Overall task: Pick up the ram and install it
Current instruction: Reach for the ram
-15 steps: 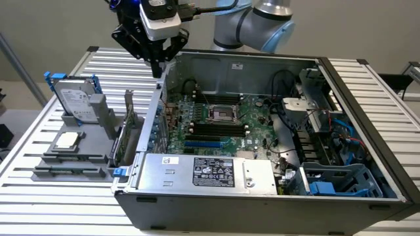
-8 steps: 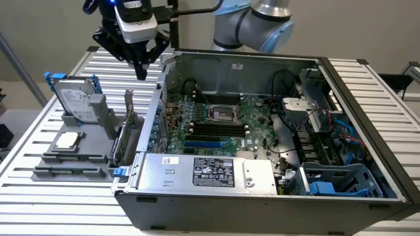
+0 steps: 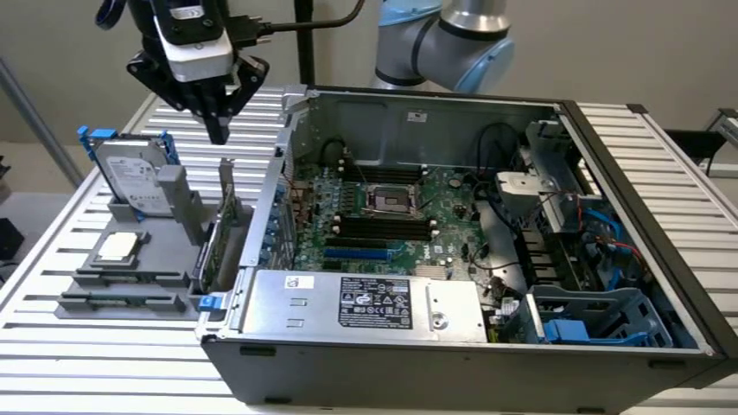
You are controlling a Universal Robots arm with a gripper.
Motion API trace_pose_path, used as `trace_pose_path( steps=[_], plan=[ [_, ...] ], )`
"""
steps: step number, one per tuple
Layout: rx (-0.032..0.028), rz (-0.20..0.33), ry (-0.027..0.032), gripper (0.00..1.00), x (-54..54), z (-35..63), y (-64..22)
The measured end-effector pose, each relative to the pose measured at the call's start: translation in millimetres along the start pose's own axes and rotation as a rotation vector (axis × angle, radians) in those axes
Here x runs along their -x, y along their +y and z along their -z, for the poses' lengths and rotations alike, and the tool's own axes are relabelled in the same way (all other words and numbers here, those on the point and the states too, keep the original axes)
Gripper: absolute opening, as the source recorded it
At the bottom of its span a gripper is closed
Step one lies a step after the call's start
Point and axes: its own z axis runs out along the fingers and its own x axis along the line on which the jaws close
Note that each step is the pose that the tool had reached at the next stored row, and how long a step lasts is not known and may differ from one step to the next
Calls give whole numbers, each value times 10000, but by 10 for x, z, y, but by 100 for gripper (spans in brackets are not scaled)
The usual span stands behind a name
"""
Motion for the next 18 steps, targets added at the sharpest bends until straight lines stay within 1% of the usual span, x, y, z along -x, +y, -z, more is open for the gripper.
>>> trace_pose_path(
  steps=[9,15,16,18],
  plan=[
    [-17,-9,185,11,-300,-23,-85],
    [-43,-17,357,11,-480,-39,-135],
    [-49,-17,375,11,-507,-41,-144],
    [-62,-18,390,11,-555,-47,-166]
  ],
)
